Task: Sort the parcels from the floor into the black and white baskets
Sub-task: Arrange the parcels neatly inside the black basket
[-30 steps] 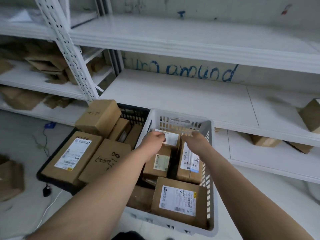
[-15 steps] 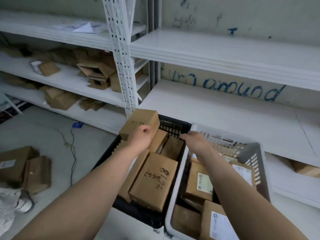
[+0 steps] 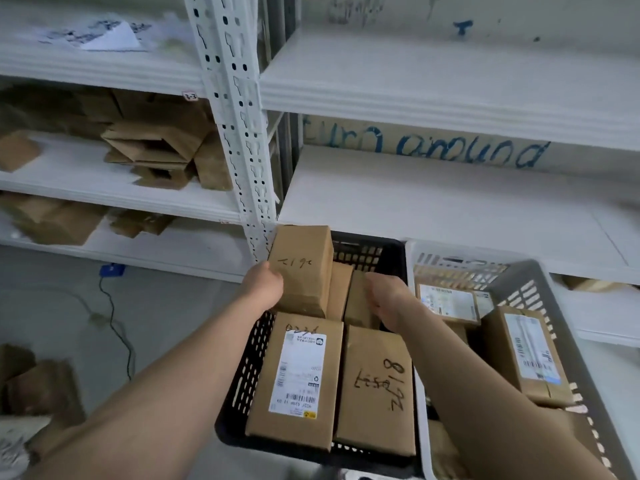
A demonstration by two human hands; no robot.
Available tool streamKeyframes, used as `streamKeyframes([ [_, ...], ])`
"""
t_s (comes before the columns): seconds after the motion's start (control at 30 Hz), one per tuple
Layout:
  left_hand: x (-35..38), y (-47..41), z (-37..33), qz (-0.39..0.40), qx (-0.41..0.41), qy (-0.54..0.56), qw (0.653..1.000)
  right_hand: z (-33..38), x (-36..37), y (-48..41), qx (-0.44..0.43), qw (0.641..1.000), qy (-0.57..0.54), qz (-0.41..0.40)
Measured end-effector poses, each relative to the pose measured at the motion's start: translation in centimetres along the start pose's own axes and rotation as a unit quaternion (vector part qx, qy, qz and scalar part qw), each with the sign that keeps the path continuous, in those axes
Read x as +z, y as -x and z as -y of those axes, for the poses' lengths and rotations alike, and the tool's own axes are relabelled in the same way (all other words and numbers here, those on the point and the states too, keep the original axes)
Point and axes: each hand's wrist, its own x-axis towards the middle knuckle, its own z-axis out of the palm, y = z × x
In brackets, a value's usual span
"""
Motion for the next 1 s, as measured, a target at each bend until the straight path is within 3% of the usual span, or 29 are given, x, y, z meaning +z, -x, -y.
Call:
streamKeyframes([
  [0.4,2.0,-6.0,1.3,0.043,-0.073,0.02,0.996,0.8,6.5,-6.5,0.033,0.993,0.067,0.089],
  [0.63,1.9,-7.7,-0.2,0.028,-0.051,0.07,0.996,1.2,6.6,-7.8,0.002,0.997,0.06,0.052],
  [0.77,1.8,-8.5,-1.6,0.053,-0.043,0.107,0.992,1.7,5.0,-8.0,-0.015,1.0,0.018,0.006],
  [1.0,2.9,-8.8,-3.8,0.071,-0.018,0.13,0.989,1.6,2.1,-7.2,-0.009,0.994,-0.096,0.047],
])
